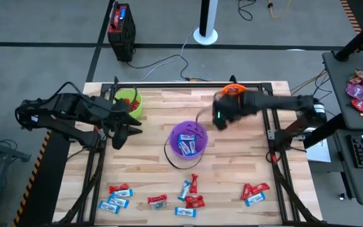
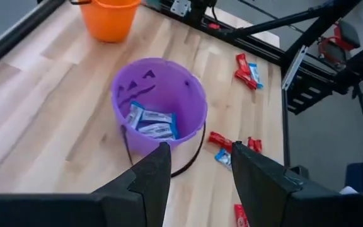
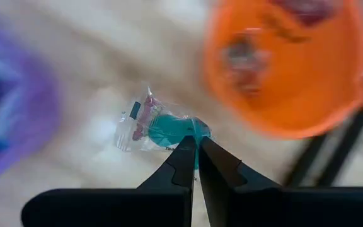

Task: Sort candy by brand, put in halloween buckets
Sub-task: Put the blue gummy into the orange bucket, then put the red chocolate into the green bucket

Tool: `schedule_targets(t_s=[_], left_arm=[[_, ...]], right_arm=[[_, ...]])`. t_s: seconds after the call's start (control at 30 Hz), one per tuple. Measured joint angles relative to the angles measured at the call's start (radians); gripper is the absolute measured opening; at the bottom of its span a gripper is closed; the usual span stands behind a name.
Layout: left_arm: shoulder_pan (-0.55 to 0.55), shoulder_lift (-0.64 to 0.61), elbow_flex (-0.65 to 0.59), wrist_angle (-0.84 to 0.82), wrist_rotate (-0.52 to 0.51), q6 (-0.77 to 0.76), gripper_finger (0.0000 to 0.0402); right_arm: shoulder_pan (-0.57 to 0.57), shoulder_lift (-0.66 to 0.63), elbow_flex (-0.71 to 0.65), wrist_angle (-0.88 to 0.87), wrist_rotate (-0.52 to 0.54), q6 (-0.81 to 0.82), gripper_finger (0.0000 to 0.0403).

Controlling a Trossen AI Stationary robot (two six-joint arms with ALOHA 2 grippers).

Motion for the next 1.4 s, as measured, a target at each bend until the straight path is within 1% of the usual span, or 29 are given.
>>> schedule_targets(t_s=[0.07,0.1,0.17,0.23,0.3,0.37,0.5,0.57,0.63,0.73,0.83,0.9,1.03,1.1,1.3,1.4], left_arm=[[-0.002,0.015,0.000,0.010,0.007,-0.011,0.0149],[-0.002,0.022,0.000,0.012,0.027,-0.018,0.0149],[-0.006,0.036,0.000,0.007,0.099,-0.038,0.0149],[-0.027,0.057,0.000,-0.007,0.174,-0.076,0.0149],[-0.070,0.084,-0.005,-0.011,0.215,-0.113,0.0149],[-0.122,0.120,-0.013,-0.015,0.213,-0.145,0.0149],[-0.212,0.217,-0.025,-0.014,0.206,-0.220,0.0149],[-0.243,0.277,-0.026,-0.014,0.178,-0.280,0.0149],[-0.267,0.333,-0.026,-0.010,0.163,-0.352,0.0149],[-0.319,0.401,-0.026,0.054,0.159,-0.405,0.0149],[-0.378,0.456,-0.026,0.117,0.151,-0.427,0.0149],[-0.419,0.502,-0.026,0.123,0.146,-0.457,0.0149],[-0.496,0.598,-0.026,0.195,0.142,-0.487,0.0149],[-0.517,0.651,-0.026,0.203,0.136,-0.490,0.0149],[-0.535,0.794,-0.027,0.189,0.121,-0.448,0.0149],[-0.536,0.855,-0.027,0.191,0.106,-0.426,0.0149]], right_arm=[[-0.123,-0.009,-0.006,-0.017,-0.021,-0.047,0.0012],[-0.182,-0.009,-0.008,-0.016,-0.041,-0.074,0.0012],[-0.291,-0.002,-0.011,-0.014,-0.091,-0.148,0.0013],[-0.364,0.005,-0.014,-0.007,-0.106,-0.218,0.0017],[-0.418,0.008,-0.014,0.010,-0.114,-0.291,0.0029],[-0.461,0.016,-0.014,0.009,-0.117,-0.342,0.0047],[-0.519,0.032,-0.015,0.021,-0.110,-0.410,0.0099],[-0.540,0.037,-0.015,0.044,-0.109,-0.452,0.0127],[-0.542,0.035,-0.015,0.080,-0.113,-0.495,0.0153],[-0.531,0.006,-0.015,0.140,-0.189,-0.540,0.0184],[-0.502,-0.037,-0.015,0.208,-0.273,-0.557,0.0206],[-0.472,-0.066,-0.015,0.251,-0.293,-0.565,0.0217],[-0.403,-0.114,-0.015,0.281,-0.293,-0.549,0.0228],[-0.368,-0.127,-0.015,0.287,-0.293,-0.528,0.0231],[-0.291,-0.135,-0.018,0.290,-0.290,-0.469,0.0231],[-0.270,-0.122,-0.018,0.290,-0.266,-0.448,0.0231]])
